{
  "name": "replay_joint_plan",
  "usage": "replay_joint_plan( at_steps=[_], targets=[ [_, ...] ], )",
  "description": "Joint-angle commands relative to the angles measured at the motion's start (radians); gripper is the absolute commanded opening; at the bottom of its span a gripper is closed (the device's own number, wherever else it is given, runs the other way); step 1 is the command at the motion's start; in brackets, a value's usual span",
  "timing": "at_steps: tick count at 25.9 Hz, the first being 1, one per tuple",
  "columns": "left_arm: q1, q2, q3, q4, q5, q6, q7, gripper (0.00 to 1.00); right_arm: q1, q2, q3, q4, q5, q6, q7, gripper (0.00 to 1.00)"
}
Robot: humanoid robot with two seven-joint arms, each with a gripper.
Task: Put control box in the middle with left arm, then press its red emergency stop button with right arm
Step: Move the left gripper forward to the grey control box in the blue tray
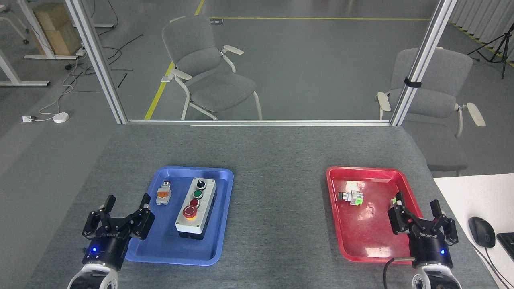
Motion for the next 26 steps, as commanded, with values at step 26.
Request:
replay_joint_plan(
  at_steps=[26],
  targets=[
    [-0.082, -0.141, -0.276, 0.225, -0.224, 0.301, -0.069, 0.99, -0.002, 0.012, 0.003, 0.0, 0.002, 0.0, 0.001, 1.0]
  ],
)
